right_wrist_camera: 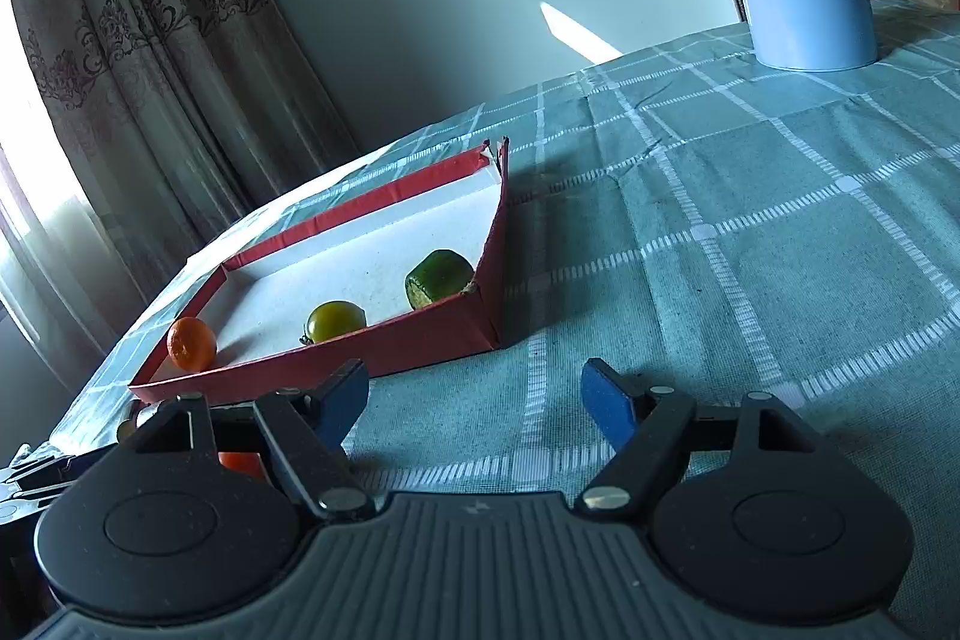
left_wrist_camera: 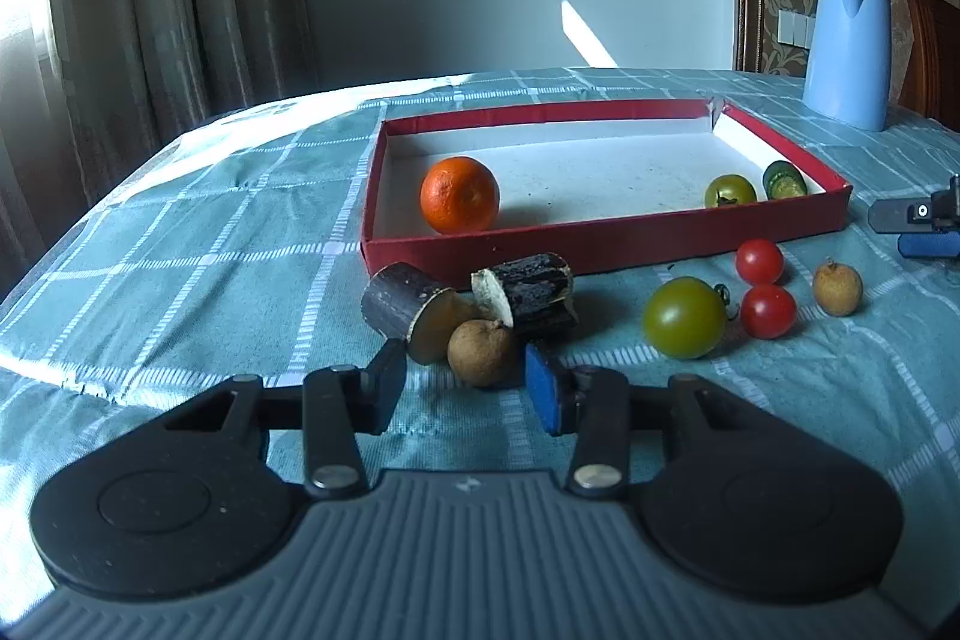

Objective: Organize fruits
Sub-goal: 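Grasp the small brown kiwi with the left gripper, then place the kiwi inside the box and open the left gripper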

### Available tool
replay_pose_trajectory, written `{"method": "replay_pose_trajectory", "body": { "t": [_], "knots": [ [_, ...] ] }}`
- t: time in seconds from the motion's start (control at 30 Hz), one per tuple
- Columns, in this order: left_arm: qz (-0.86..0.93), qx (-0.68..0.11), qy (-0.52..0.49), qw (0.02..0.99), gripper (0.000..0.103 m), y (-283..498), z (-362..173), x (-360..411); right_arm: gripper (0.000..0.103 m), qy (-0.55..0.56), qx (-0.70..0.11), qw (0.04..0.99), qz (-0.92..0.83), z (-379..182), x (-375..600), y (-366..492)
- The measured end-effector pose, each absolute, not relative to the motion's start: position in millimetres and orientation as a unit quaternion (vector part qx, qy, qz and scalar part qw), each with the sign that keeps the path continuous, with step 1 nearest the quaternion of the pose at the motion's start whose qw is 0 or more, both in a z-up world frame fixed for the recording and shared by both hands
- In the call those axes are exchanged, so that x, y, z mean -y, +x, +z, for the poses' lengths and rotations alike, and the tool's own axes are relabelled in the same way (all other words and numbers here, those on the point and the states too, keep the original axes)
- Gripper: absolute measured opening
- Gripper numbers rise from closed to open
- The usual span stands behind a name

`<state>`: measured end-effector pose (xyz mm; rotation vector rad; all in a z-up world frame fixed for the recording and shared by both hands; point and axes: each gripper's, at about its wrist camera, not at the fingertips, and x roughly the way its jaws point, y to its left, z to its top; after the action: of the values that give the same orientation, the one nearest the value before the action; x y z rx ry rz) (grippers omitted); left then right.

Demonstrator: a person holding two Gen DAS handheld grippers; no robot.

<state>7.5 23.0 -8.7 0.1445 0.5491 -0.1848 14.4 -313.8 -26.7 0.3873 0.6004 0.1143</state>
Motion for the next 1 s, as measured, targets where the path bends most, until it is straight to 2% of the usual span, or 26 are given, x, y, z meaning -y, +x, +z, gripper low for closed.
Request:
{"method": "replay_pose_trajectory", "body": {
  "t": [0.1, 0.43, 0.6, 0.77, 1.0],
  "knots": [
    [-0.094, -0.271, 0.075, 0.955, 0.031, 6, -8, -20, 0.078, 0.19, -0.294, 0.935, 0.056, -27, 314, 14],
    [-0.095, -0.276, 0.084, 0.953, 0.031, 9, -10, -12, 0.08, 0.189, -0.294, 0.935, 0.057, -27, 313, 15],
    [-0.093, -0.278, 0.08, 0.953, 0.022, 11, -10, -13, 0.08, 0.191, -0.295, 0.934, 0.058, -27, 313, 15],
    [-0.09, -0.274, 0.071, 0.955, 0.022, 7, -9, -16, 0.08, 0.193, -0.294, 0.934, 0.058, -27, 314, 15],
    [-0.098, -0.222, 0.071, 0.967, 0.022, -7, 21, -10, 0.08, 0.192, -0.295, 0.934, 0.058, -27, 314, 14]
  ]
}}
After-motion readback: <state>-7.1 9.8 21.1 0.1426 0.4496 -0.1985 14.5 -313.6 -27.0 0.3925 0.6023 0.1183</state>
